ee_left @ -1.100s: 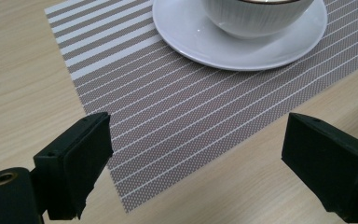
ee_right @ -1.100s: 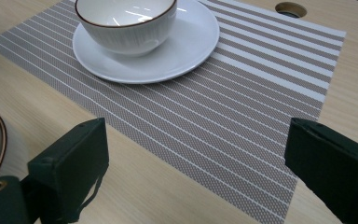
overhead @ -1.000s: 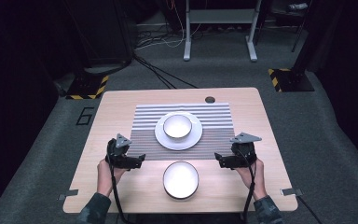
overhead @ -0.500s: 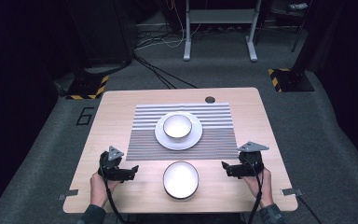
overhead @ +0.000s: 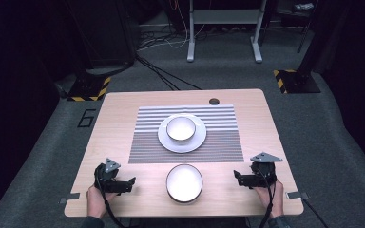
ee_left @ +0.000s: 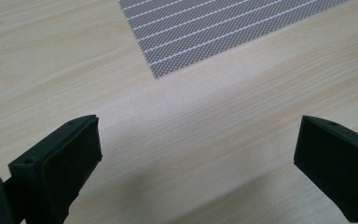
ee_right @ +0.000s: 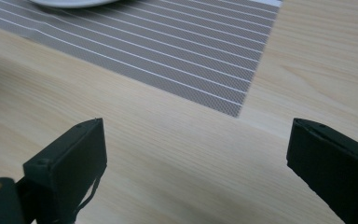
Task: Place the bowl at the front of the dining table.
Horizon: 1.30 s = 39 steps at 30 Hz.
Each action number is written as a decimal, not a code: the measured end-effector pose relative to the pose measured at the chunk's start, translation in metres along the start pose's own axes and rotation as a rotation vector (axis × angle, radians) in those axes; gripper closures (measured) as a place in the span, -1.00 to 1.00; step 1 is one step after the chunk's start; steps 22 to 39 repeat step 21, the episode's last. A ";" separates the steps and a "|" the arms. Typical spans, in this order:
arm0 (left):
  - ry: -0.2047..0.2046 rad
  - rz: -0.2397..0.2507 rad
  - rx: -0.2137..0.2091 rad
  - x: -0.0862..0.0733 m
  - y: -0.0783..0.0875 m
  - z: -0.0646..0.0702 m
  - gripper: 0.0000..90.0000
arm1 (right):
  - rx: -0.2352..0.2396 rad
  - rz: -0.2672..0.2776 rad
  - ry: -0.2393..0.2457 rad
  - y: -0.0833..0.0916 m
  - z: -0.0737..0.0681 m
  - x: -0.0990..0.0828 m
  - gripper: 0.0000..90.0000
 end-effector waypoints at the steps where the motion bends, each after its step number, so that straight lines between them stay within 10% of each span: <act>1: 0.001 0.004 0.006 -0.002 0.000 -0.001 -1.00 | -0.019 -0.002 -0.002 -0.001 0.002 -0.003 -0.92; 10: 0.018 -0.007 0.025 -0.017 -0.006 -0.007 -1.00 | -0.082 -0.093 0.004 -0.022 0.015 -0.028 -0.98; 39: 0.073 0.053 0.021 -0.017 -0.012 -0.015 -1.00 | -0.075 -0.043 -0.022 -0.026 0.018 -0.033 -1.00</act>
Point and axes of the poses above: each handheld gripper's, and its own axes: y roughly backward along the jaws, x roughly out of its top, z roughly to its right, the point moved 5 cm from there along -y, roughly forward along the jaws, and after that the axes turned 7 degrees about -x, right-handed, at the moved point
